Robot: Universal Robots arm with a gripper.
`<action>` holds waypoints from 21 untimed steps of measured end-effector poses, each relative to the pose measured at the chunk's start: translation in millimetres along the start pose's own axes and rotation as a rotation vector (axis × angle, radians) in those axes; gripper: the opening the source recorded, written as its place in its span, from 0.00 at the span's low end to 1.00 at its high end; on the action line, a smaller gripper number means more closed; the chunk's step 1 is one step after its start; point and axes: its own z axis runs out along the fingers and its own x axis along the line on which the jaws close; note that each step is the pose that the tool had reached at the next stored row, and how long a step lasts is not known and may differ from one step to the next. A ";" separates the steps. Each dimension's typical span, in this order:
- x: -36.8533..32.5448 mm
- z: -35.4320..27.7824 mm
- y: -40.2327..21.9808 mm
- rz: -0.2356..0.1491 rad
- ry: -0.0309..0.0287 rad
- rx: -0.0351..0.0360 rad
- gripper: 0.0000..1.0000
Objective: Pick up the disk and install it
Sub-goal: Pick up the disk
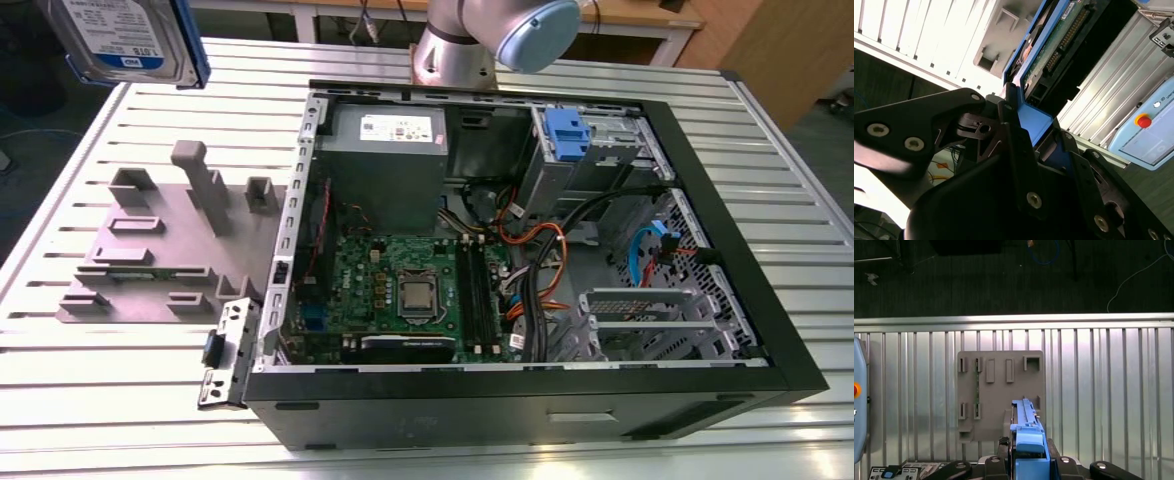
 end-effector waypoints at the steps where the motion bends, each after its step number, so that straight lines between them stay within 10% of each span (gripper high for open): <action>1: 0.0 0.0 0.0 0.000 0.0000 0.0000 0.36; 21: 0.1 0.7 -5.9 0.000 0.0001 -0.0020 0.36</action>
